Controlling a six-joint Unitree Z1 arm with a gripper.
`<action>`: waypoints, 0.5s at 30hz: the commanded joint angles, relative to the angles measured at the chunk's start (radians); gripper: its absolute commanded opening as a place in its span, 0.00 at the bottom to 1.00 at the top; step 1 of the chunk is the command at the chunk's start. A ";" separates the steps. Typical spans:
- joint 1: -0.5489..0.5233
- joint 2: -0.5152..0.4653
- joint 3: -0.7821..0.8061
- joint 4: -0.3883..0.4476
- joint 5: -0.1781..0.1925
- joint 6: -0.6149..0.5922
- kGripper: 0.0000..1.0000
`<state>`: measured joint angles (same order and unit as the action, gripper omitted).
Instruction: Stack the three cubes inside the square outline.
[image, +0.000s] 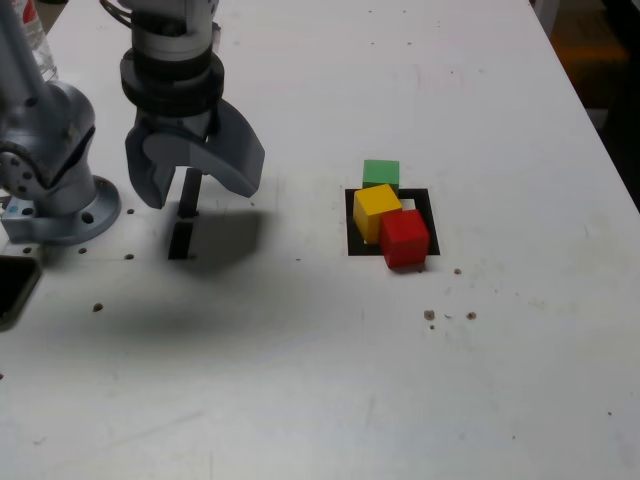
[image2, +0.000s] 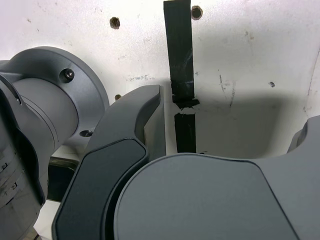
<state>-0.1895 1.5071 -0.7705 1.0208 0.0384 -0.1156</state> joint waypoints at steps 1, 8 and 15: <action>0.002 0.000 -0.001 -0.001 0.005 -0.001 1.00; 0.001 -0.008 -0.004 0.002 0.021 -0.004 1.00; 0.001 -0.019 -0.032 0.020 0.039 -0.005 0.99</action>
<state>-0.1895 1.4908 -0.7932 1.0352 0.0749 -0.1196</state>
